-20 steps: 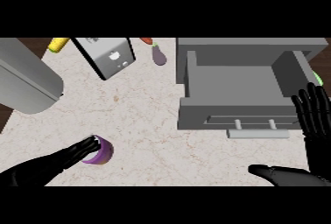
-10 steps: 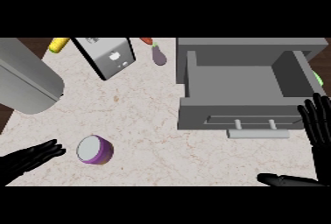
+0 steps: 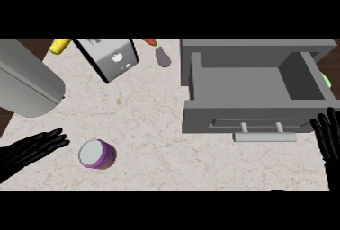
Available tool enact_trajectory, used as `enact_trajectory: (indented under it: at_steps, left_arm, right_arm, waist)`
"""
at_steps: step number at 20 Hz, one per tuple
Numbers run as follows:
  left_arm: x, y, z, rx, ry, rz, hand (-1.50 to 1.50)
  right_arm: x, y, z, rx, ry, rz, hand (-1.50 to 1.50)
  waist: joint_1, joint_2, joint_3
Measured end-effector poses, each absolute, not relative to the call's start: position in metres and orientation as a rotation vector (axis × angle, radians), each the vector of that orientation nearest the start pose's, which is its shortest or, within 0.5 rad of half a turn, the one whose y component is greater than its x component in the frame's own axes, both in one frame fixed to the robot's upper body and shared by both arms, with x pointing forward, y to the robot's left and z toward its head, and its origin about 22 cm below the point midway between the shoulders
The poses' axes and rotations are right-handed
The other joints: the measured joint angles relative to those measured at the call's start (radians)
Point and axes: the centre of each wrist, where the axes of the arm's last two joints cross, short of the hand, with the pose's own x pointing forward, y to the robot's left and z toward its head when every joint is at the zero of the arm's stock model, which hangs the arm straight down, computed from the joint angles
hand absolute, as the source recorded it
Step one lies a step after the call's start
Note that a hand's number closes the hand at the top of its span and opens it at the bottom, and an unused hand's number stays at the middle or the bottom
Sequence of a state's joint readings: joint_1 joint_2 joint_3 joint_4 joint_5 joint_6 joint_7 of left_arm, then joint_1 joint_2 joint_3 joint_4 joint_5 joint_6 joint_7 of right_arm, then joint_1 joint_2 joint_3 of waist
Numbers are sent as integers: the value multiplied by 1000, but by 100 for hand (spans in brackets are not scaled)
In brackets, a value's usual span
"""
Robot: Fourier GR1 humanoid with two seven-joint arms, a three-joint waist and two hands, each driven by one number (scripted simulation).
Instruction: Pick up the can, place it into the drawer and close the drawer
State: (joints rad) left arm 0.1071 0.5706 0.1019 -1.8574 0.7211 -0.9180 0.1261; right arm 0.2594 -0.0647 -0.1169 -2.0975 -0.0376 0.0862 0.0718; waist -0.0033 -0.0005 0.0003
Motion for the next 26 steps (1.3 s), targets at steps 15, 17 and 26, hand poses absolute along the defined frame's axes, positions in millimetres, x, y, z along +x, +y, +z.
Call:
enact_trajectory:
  at_steps: [15, 17, 26]
  left_arm:
    - [228, 333, 52, -688, -1540, -745, -150]
    - [231, 331, 44, -667, -1535, -737, -150]
    - [246, 346, 16, -561, -1511, -710, -150]
  right_arm:
    - [166, -293, 78, -172, -1788, 19, -150]
    - [167, -297, 81, -176, -1787, 26, -150]
    - [168, -296, 72, -169, -1782, 26, -150]
  waist:
    - [1, 0, 0]
    - [1, 0, -1]
    - [-1, 1, -1]
